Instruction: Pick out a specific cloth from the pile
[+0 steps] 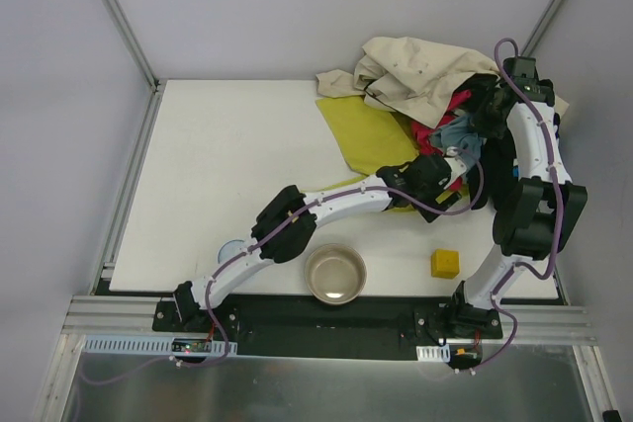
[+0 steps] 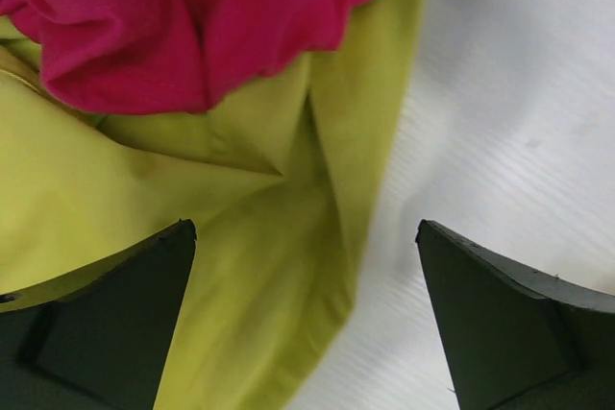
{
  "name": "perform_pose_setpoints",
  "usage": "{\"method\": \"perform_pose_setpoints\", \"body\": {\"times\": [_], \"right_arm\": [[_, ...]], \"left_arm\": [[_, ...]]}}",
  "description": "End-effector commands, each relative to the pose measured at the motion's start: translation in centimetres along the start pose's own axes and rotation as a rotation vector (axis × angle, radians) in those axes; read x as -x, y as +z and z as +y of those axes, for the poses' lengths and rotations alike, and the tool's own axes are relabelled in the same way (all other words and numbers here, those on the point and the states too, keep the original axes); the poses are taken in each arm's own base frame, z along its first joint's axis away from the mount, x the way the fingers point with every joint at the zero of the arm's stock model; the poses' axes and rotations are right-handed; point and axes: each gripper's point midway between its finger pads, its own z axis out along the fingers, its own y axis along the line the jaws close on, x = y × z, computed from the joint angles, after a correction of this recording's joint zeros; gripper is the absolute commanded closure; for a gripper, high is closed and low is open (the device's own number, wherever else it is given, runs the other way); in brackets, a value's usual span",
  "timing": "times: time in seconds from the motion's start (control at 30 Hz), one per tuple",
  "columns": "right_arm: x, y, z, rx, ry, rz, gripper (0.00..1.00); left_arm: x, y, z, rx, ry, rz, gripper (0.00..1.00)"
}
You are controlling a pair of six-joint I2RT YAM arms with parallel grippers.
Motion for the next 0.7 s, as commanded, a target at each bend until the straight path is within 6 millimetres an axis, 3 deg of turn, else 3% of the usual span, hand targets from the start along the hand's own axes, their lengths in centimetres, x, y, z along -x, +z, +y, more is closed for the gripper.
{"method": "perform_pose_setpoints", "body": {"times": [0.0, 0.23, 0.4, 0.47, 0.53, 0.63, 0.67], "right_arm": [[1.4, -0.2, 0.9, 0.035, 0.001, -0.053, 0.99], [1.0, -0.2, 1.6, 0.073, -0.009, -0.035, 0.99], [-0.3, 0.5, 2.3, 0.081, -0.032, 0.001, 0.99], [-1.2, 0.9, 2.7, 0.072, -0.053, 0.014, 0.99], [-2.4, 1.6, 2.9, 0.068, -0.069, 0.037, 0.96], [-4.1, 2.3, 2.9, 0.065, -0.087, 0.073, 0.75], [-4.5, 2.3, 3.0, 0.074, -0.094, 0.080, 0.67]], "left_arm": [[-0.3, 2.0, 3.3, 0.172, 0.063, -0.005, 0.01], [-0.1, 2.2, 6.7, 0.231, -0.002, -0.012, 0.01], [-1.3, 2.2, 9.4, 0.204, -0.104, 0.017, 0.04], [-2.1, 2.2, 10.2, 0.192, -0.123, 0.035, 0.22], [-2.6, 2.1, 10.8, 0.177, -0.149, 0.047, 0.50], [-2.9, 1.3, 11.4, 0.153, -0.184, 0.053, 0.94], [-2.9, 1.0, 11.3, 0.143, -0.186, 0.052, 1.00]]}}
